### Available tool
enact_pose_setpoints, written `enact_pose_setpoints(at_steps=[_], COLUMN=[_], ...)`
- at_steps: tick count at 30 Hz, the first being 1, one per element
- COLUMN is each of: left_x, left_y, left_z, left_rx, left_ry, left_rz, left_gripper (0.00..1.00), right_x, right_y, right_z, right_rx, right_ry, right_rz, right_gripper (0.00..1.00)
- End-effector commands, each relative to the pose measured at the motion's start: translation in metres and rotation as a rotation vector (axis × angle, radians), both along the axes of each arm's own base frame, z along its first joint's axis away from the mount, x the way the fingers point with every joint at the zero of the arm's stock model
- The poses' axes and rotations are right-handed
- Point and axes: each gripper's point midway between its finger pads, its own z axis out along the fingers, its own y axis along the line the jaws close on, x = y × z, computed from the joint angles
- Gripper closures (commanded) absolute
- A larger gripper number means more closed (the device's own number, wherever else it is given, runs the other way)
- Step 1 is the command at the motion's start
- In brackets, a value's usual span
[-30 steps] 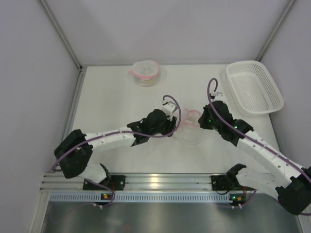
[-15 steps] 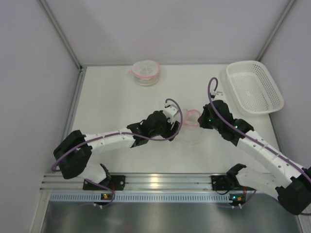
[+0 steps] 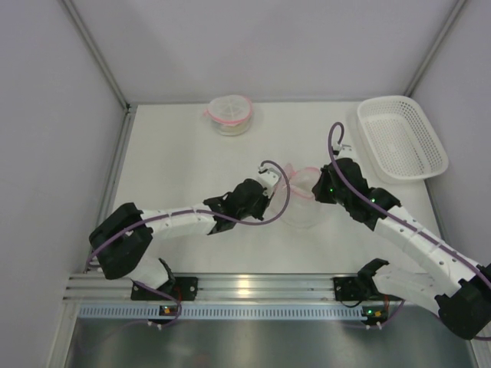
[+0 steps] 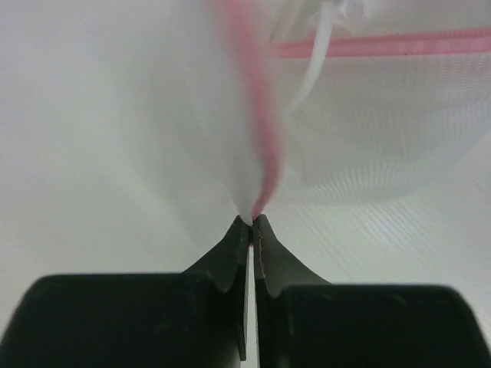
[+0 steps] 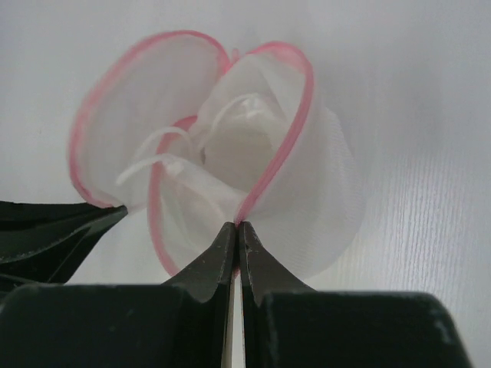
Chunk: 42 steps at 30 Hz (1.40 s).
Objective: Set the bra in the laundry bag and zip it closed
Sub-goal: Close the laundry bag at the center of the board.
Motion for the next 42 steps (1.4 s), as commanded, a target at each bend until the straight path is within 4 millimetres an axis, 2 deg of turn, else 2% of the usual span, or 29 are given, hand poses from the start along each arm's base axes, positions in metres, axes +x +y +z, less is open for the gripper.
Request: enact_pose_setpoints(at_steps=[1,5,9,13,15,19,20,23,26,29,31,35,40,42], left_x=[0.016,0.025,0.036,0.038,0.038,0.038,0.037,0.039,0.042,0.043,0.042,0.043,0.048,0.049], left_y=[-0.012,-0.009,-0.004,-0.002,0.006,0.037,0.046,0.067,0.079,0.079,0.070,0.067,0.073,0.072], left_z=[0.027,0.058,0.100,0.132,0.152,0.181,0.194,0.204,0.203,0.200,0.196,0.197,0.206,0.210], left_rx=[-0.094,-0.132,-0.136,-0.106,-0.075,0.042,0.058,0.119,0.190,0.263,0.301,0.320,0.312,0.304], left_ry=[-0.080,-0.150,-0.249,-0.294,-0.328,-0.414,-0.451,-0.507,-0.539,-0.563,-0.581,-0.610,-0.671,-0.686], left_rz=[0.038,0.074,0.099,0.072,0.065,0.095,0.098,0.141,0.194,0.242,0.248,0.310,0.371,0.382], left_gripper=[1.00,1.00,1.00,1.00,1.00,1.00,1.00,1.00,1.00,1.00,1.00,1.00,1.00,1.00], right_x=[0.012,0.014,0.016,0.020,0.021,0.023,0.025,0.028,0.029,0.028,0.025,0.018,0.006,-0.002], right_y=[0.005,0.008,0.012,0.020,0.025,0.036,0.040,0.049,0.062,0.072,0.081,0.089,0.090,0.087], right_z=[0.028,0.028,0.031,0.041,0.047,0.056,0.059,0.065,0.065,0.055,0.052,0.051,0.036,0.026], right_rx=[0.046,0.056,0.072,0.099,0.115,0.158,0.175,0.218,0.271,0.331,0.381,0.390,0.354,0.329], right_ry=[-0.064,-0.067,-0.082,-0.120,-0.140,-0.181,-0.199,-0.207,-0.215,-0.178,-0.160,-0.151,-0.087,-0.041], right_rz=[0.000,0.005,0.014,0.043,0.072,0.112,0.117,0.126,0.149,0.151,0.166,0.176,0.204,0.210], right_gripper=[1.00,1.00,1.00,1.00,1.00,1.00,1.00,1.00,1.00,1.00,1.00,1.00,1.00,0.94])
